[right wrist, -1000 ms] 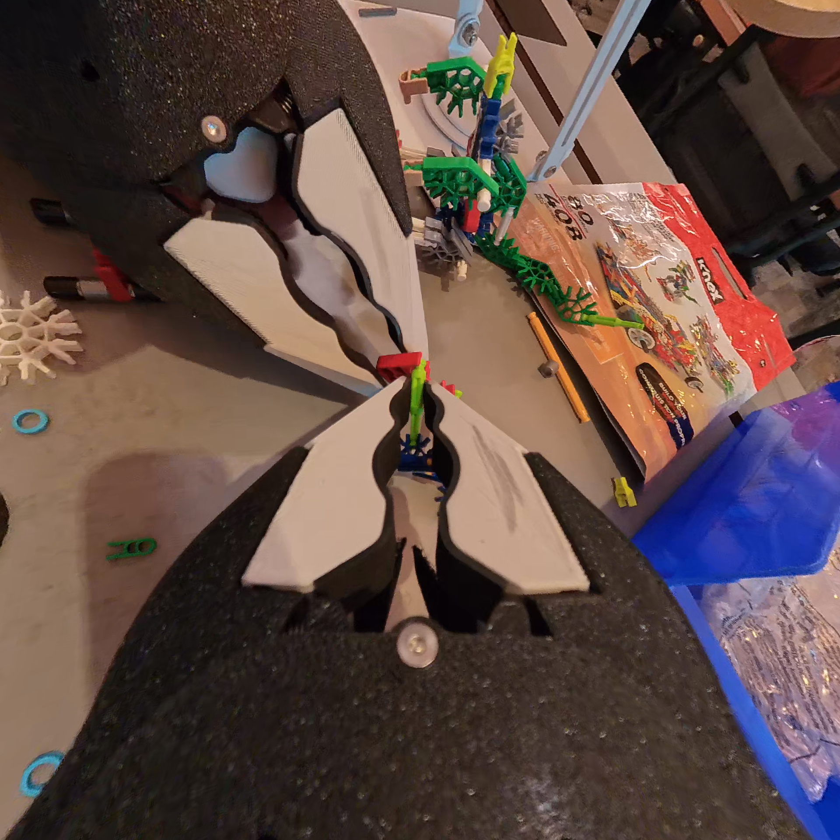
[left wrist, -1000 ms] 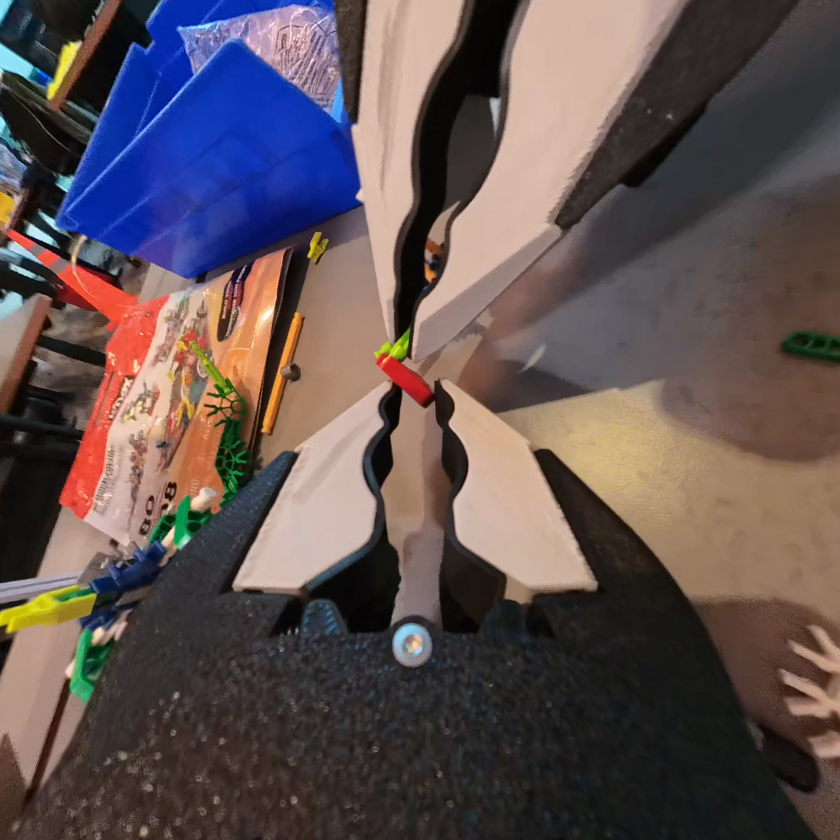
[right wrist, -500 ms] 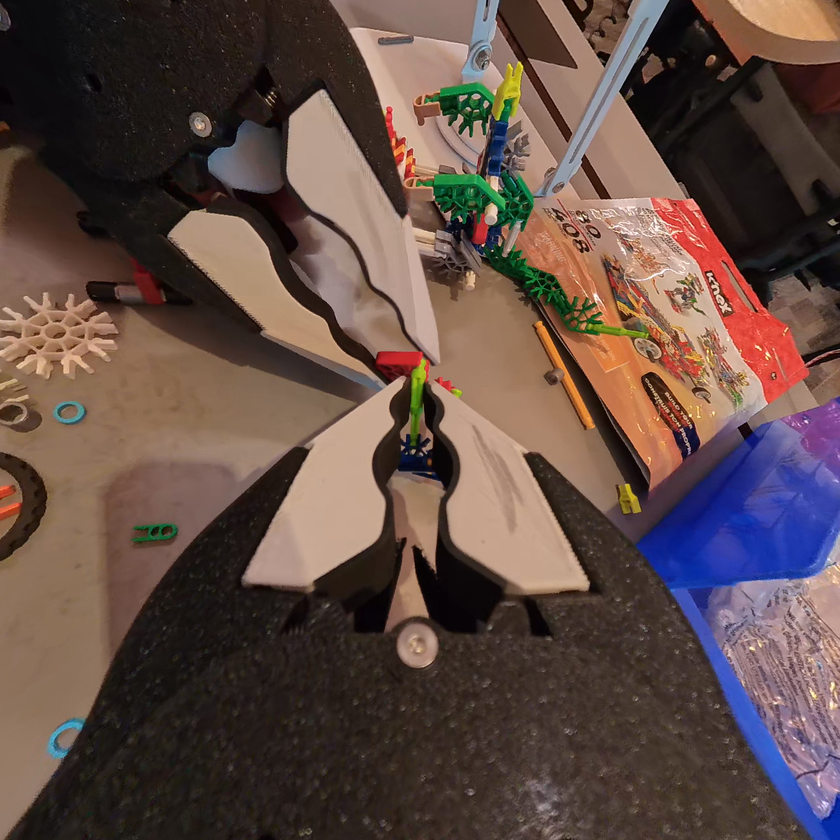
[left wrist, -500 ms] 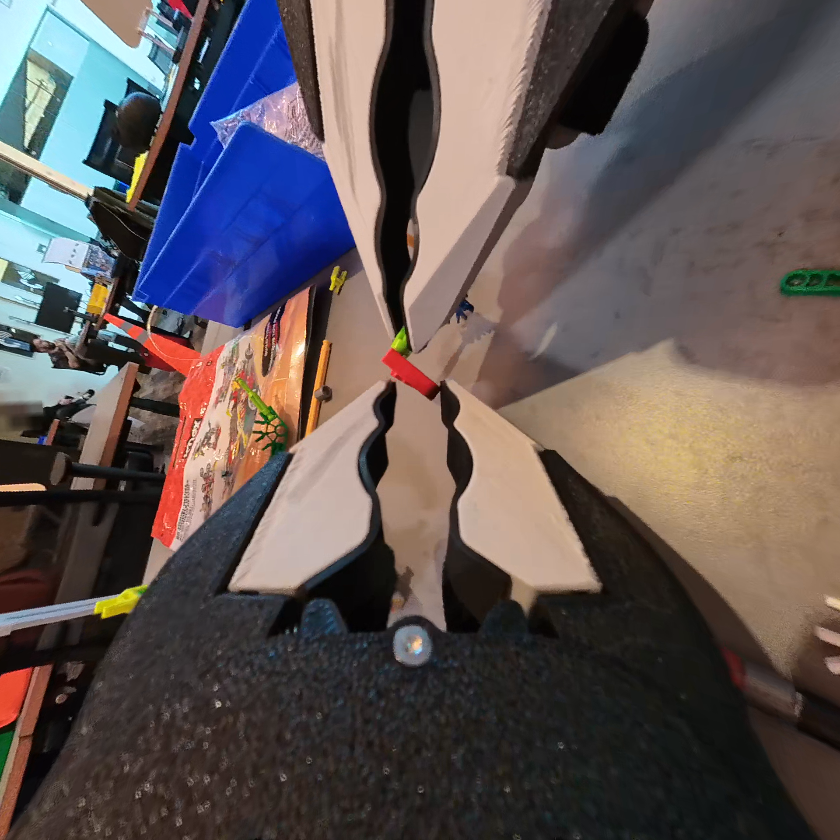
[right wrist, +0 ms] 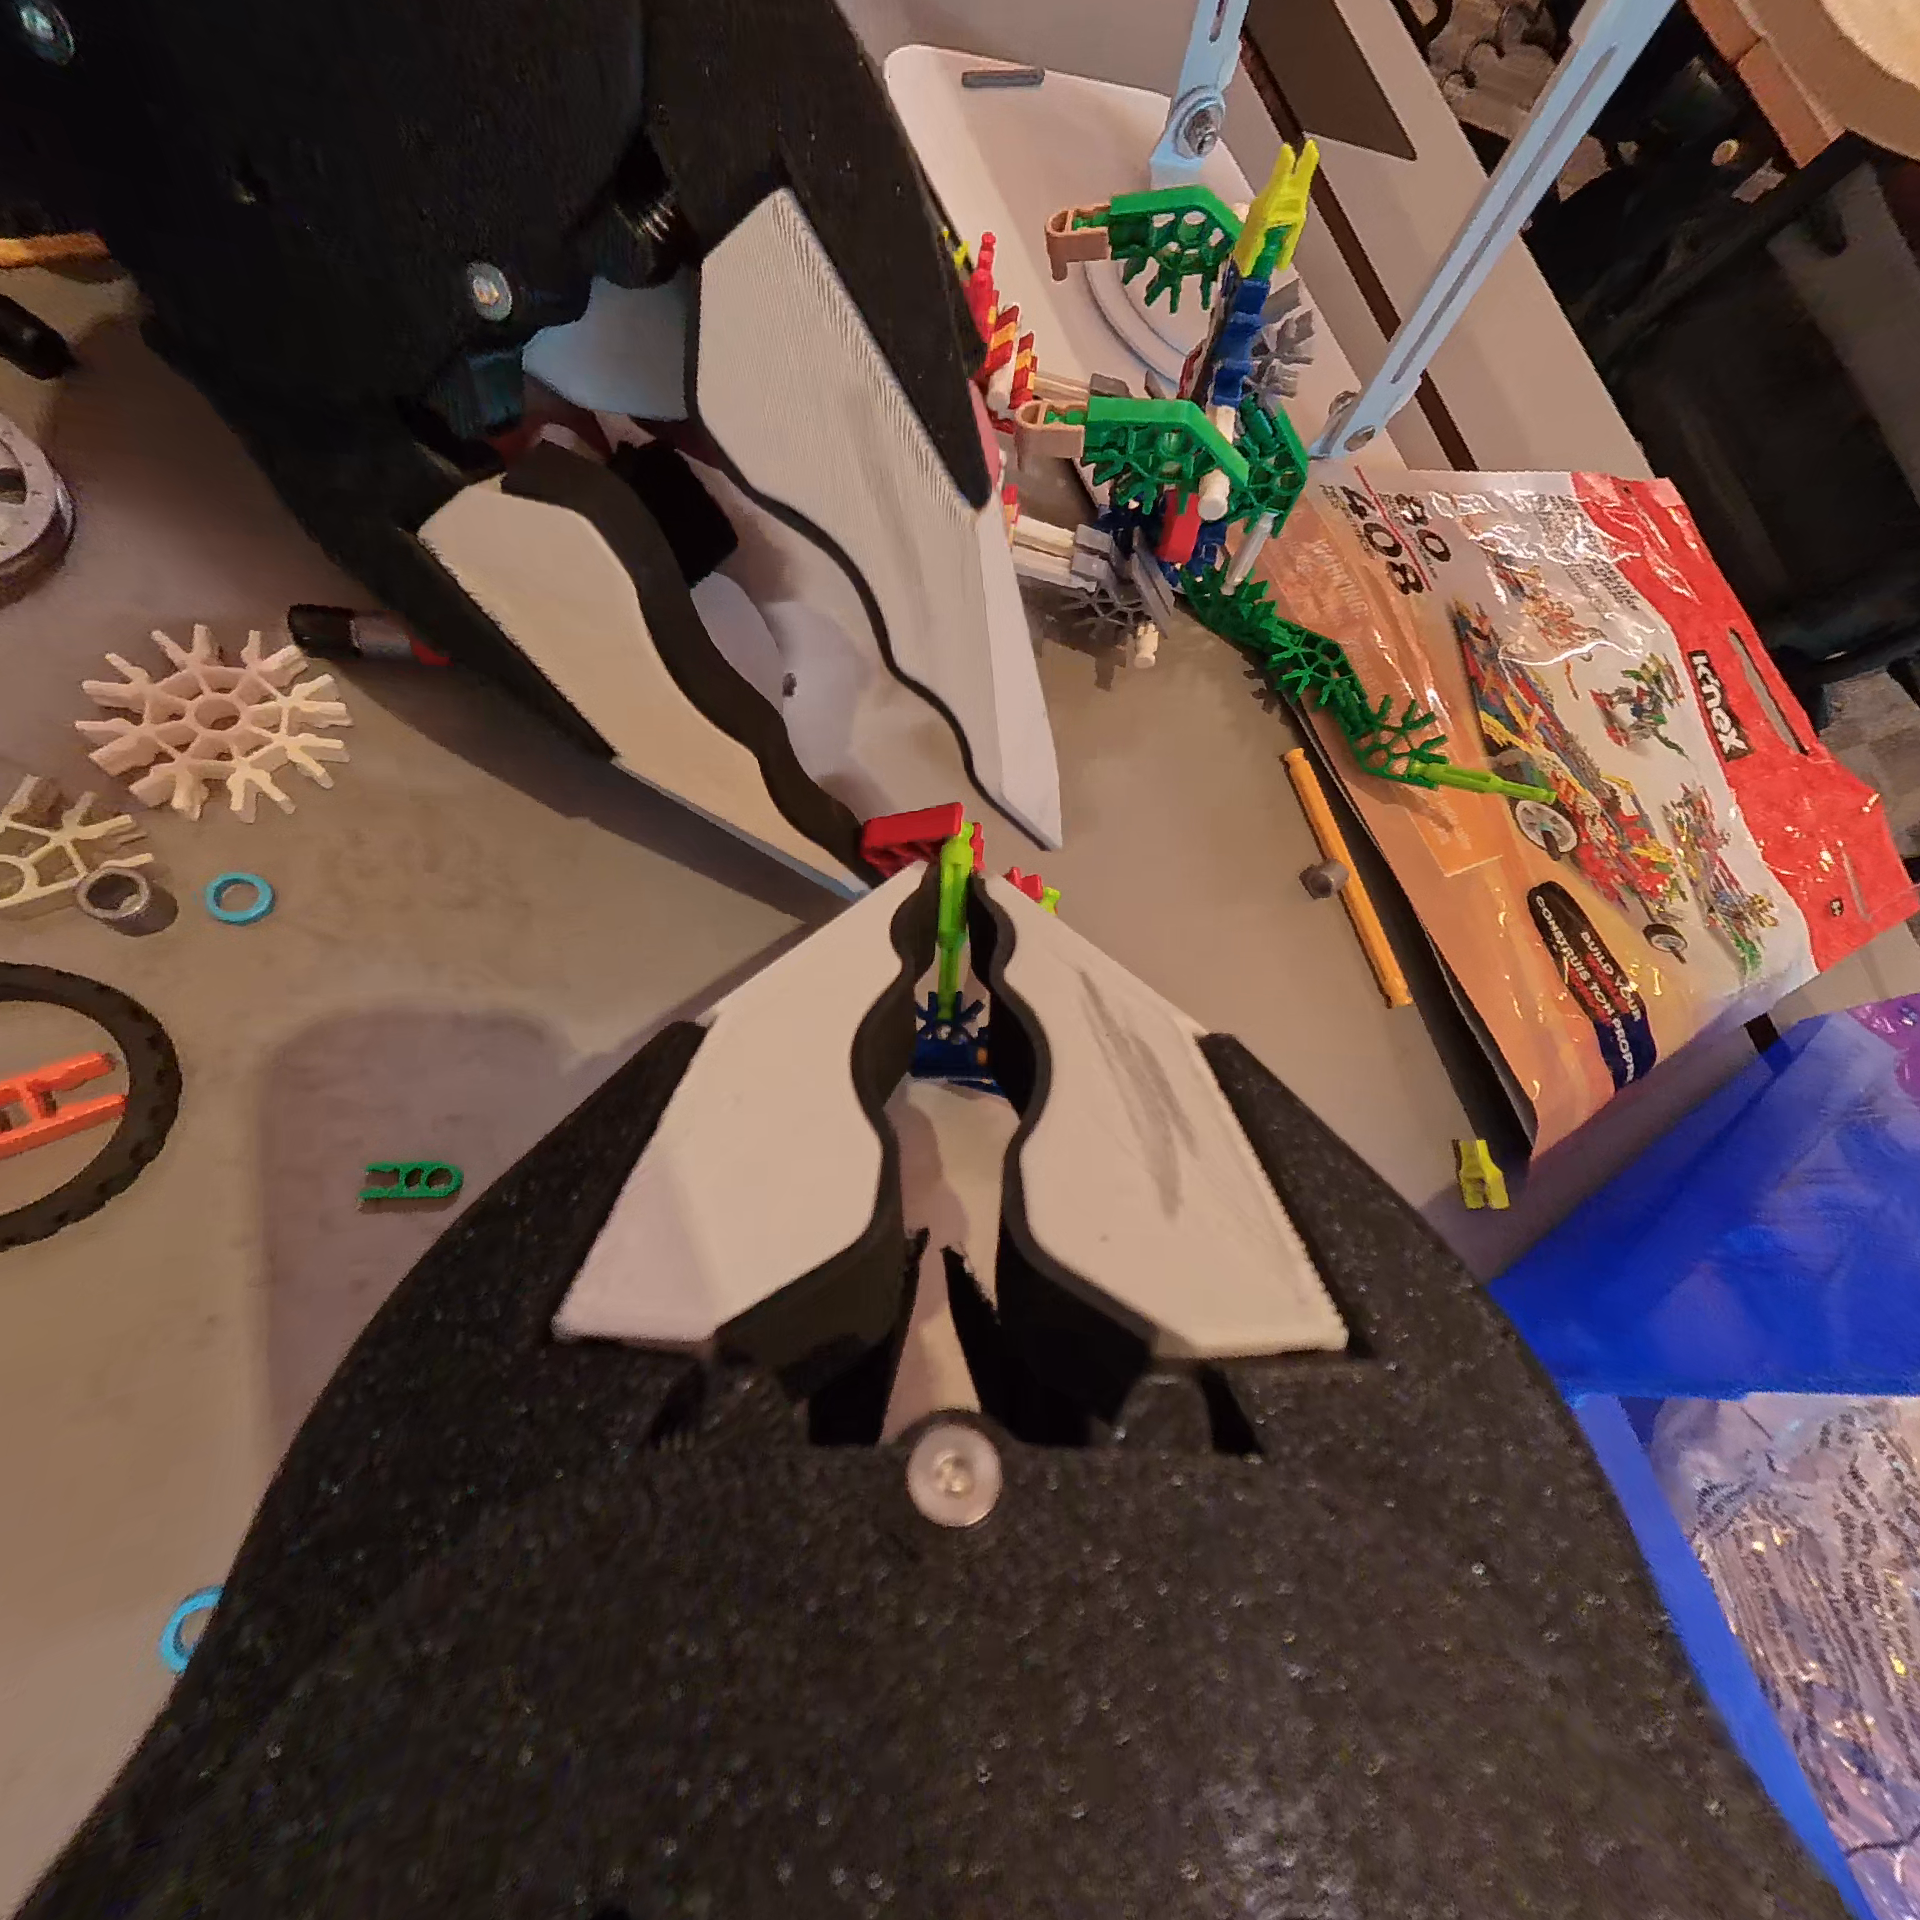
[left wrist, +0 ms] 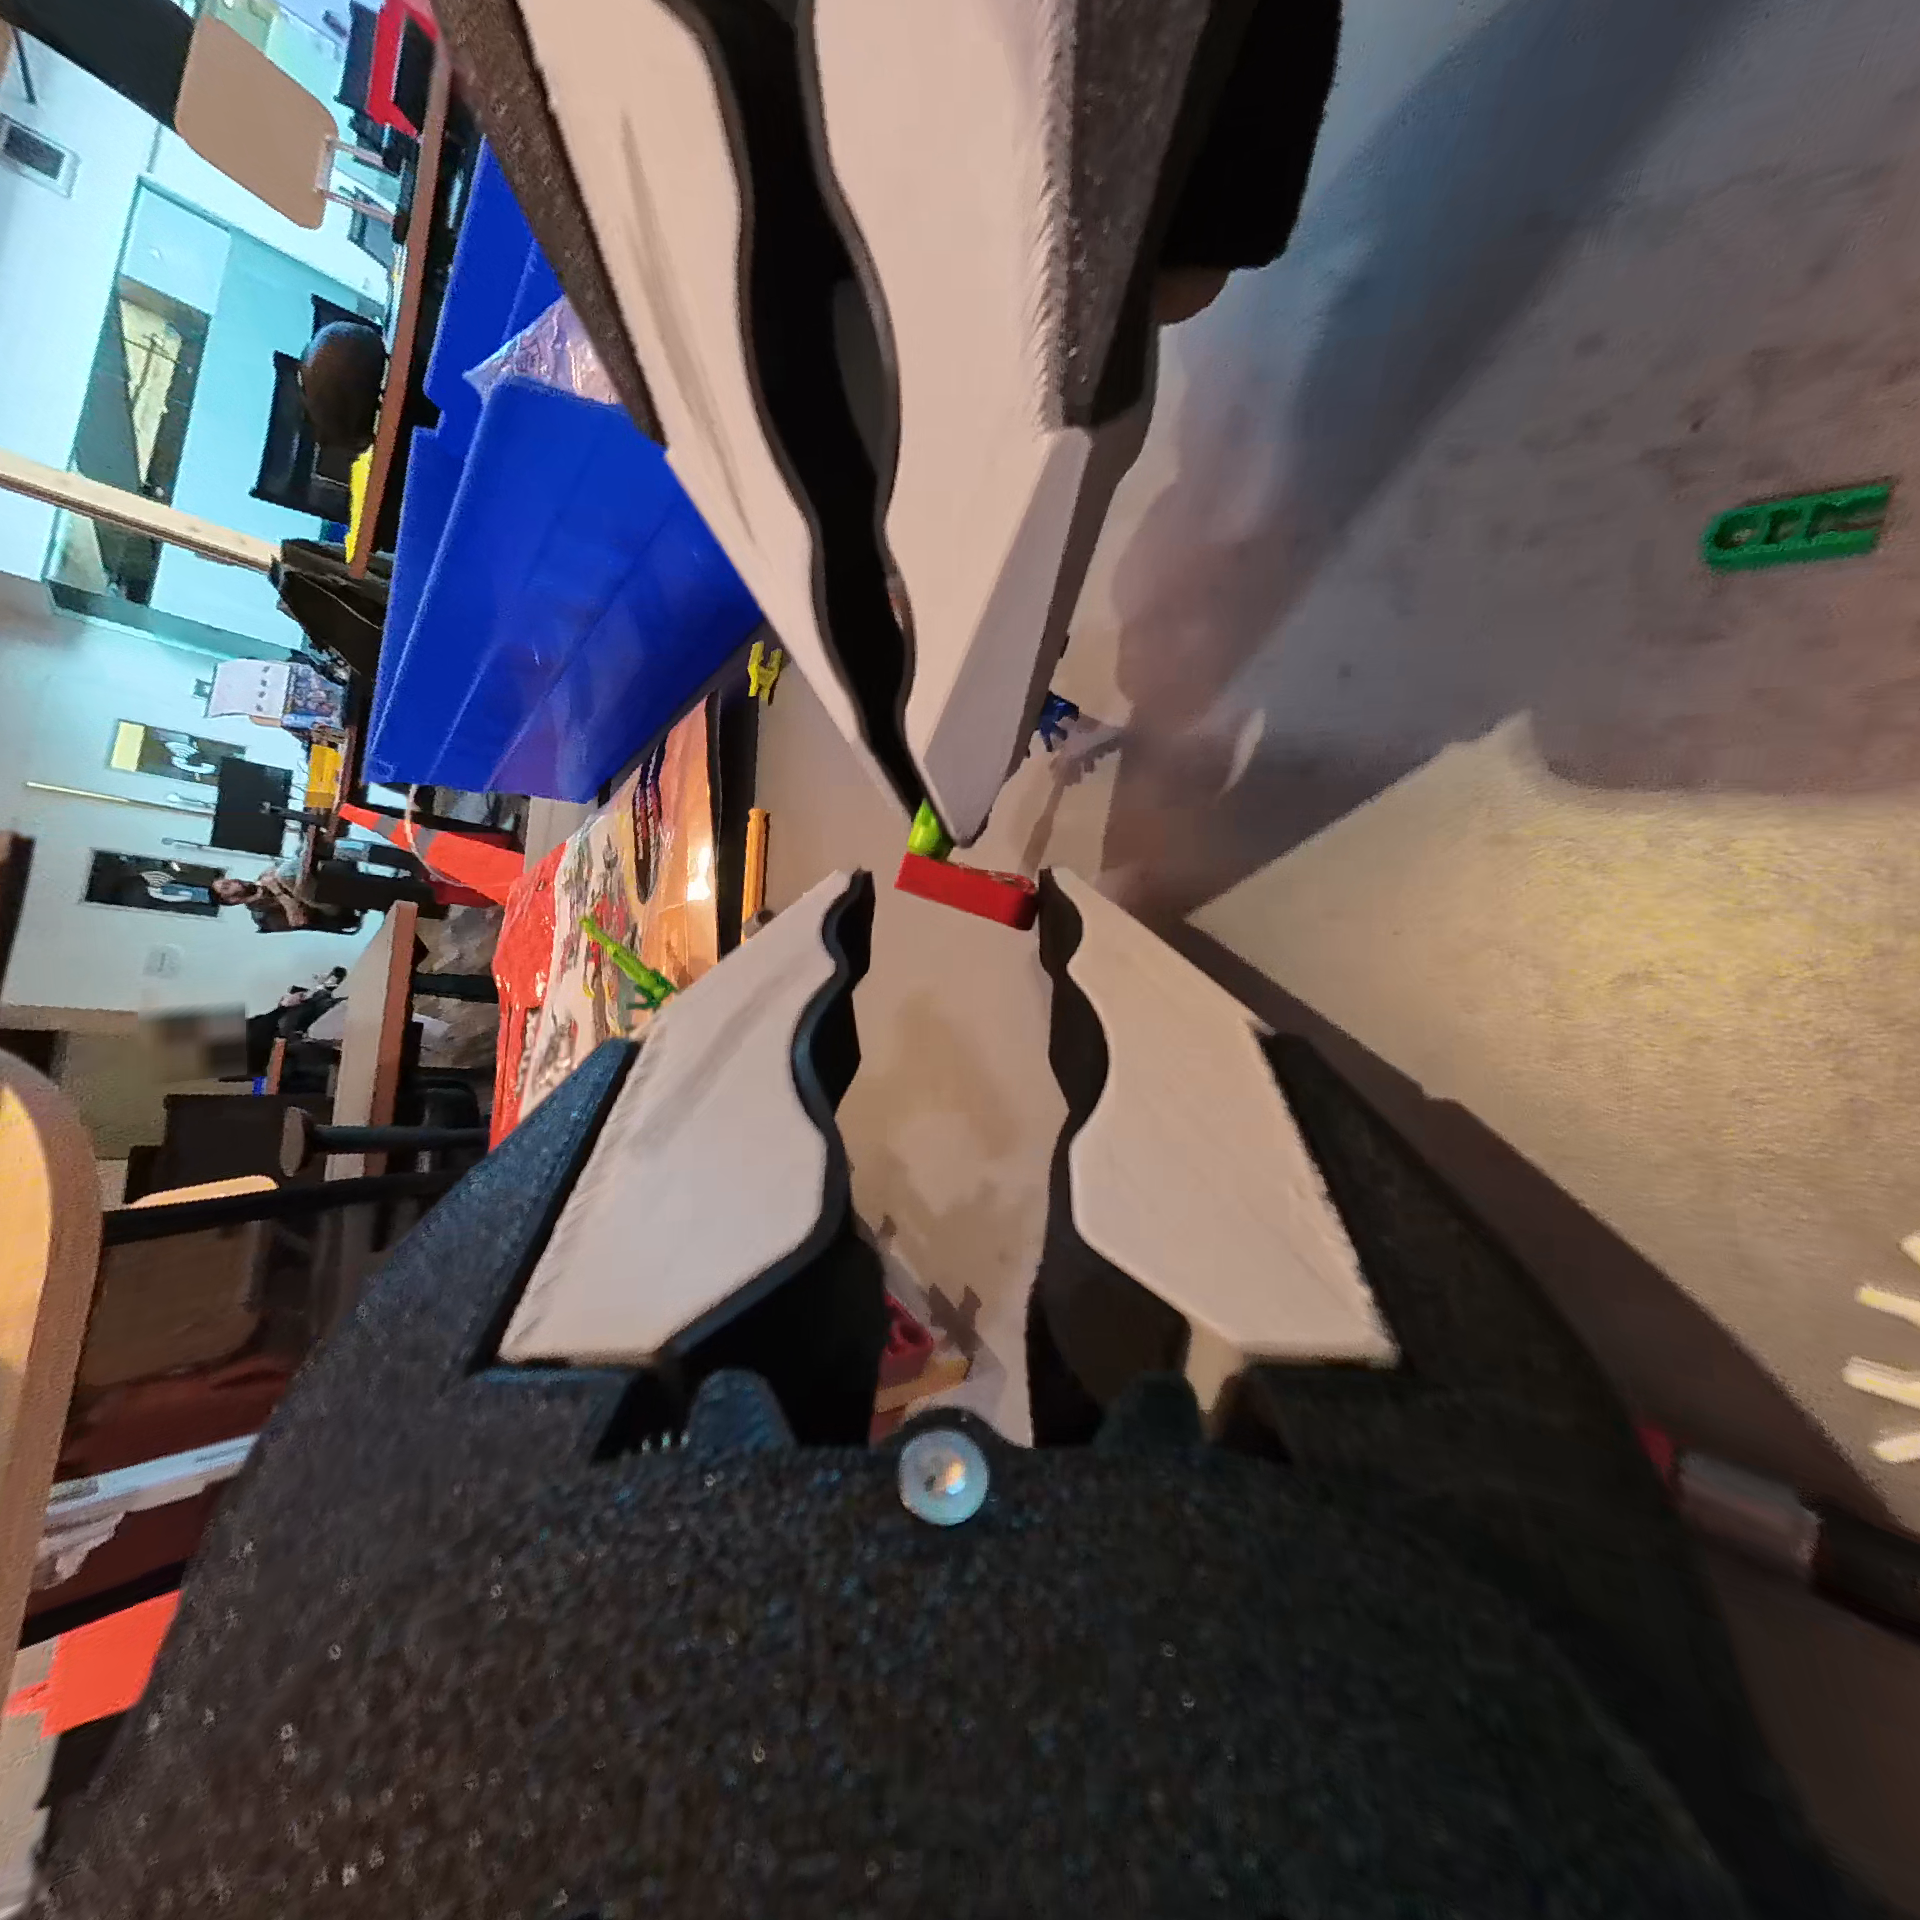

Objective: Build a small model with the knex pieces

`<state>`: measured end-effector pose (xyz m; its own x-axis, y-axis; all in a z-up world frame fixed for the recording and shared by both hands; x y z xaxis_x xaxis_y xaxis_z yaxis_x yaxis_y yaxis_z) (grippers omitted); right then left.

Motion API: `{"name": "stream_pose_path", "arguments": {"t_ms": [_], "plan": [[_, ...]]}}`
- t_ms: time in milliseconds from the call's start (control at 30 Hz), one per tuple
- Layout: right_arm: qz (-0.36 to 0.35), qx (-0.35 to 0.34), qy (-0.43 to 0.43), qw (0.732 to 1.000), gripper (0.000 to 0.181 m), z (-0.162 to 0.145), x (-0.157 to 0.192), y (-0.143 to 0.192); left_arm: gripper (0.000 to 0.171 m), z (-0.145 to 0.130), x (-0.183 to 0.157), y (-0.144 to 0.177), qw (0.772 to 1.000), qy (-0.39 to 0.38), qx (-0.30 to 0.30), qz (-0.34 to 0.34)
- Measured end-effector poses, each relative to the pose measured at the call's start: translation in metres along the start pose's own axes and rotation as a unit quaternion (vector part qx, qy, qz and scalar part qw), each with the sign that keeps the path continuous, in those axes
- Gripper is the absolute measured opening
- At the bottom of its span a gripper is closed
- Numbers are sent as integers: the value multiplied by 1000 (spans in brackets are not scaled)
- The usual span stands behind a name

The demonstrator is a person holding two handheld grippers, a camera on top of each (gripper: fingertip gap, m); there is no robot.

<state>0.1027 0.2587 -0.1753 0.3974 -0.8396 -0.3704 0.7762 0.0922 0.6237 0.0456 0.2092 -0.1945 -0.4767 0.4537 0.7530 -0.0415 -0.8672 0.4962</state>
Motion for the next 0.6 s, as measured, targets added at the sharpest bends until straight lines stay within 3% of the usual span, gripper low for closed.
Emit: {"name": "stream_pose_path", "arguments": {"t_ms": [600], "plan": [[10,16,26,999,3,-2,7,-2,23,3,-10,0,999,-17,7,-33]]}}
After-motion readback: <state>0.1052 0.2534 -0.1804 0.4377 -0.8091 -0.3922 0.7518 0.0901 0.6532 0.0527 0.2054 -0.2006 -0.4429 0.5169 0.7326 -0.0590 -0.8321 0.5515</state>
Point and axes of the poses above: each gripper's, where its closed fingertips meet, y back along the fingers, z out of its top, x = y × z across the jaws, the point moved 6 cm from there along y, back along the fingers, and after that the axes turned 3 degrees about x, right-handed, at the moved point
